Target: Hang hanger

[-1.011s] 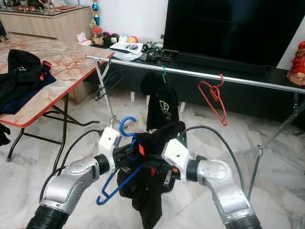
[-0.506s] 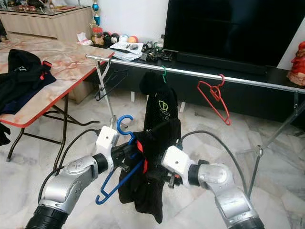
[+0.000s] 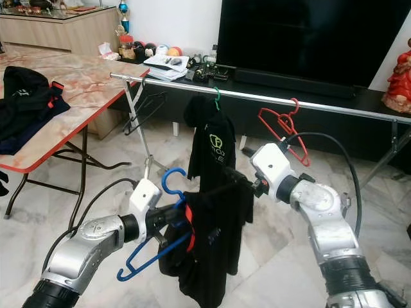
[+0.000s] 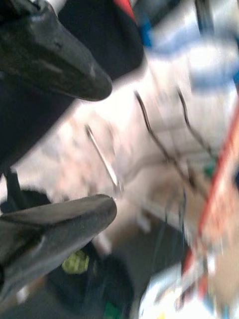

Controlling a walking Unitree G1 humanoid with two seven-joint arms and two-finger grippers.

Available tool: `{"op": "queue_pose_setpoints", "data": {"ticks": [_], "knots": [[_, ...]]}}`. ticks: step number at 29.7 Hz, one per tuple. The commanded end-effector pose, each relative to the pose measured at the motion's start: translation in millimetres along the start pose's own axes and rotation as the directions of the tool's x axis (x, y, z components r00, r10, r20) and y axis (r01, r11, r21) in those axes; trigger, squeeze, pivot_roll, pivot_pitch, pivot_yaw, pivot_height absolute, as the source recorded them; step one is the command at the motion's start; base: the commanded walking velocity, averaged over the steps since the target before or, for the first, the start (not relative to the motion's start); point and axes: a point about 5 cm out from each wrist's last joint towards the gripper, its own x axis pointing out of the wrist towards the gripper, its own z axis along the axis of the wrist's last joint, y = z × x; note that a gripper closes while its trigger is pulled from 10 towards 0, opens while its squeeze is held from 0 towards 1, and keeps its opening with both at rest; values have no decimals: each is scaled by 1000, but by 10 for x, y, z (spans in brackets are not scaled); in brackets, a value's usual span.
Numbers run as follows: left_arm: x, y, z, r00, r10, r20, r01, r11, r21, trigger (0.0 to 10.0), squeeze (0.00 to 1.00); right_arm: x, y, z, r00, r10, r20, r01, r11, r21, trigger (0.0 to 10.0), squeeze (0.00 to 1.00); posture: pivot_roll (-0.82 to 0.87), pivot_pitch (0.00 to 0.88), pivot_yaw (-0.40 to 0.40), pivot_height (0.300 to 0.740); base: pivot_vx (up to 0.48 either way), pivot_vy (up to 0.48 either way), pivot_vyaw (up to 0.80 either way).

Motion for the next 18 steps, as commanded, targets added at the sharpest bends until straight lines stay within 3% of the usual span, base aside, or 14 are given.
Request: {"op": "queue_pose_setpoints", "data": {"ticks": [1,6,11,18], "knots": [[5,-52,117,998,-47,36,45,996,75,10000,0,-24,23,22,993,118,5,-117,993,-12,10000,0,102,0,-89,740,0,0,0],[-21,-71,134,995,-97,21,93,986,137,10000,0,-111,-65,-10,957,270,-106,-279,957,-85,10000,0,107,0,-92,740,0,0,0],[-35,-141,116,986,-169,-11,168,971,167,10000,0,-125,-118,47,927,367,-79,-374,922,-103,10000,0,111,0,-94,740,0,0,0],[-48,-239,125,968,-248,-39,250,938,239,10000,0,-38,-32,0,872,484,-76,-490,864,-116,10000,0,122,0,-95,740,0,0,0]]}}
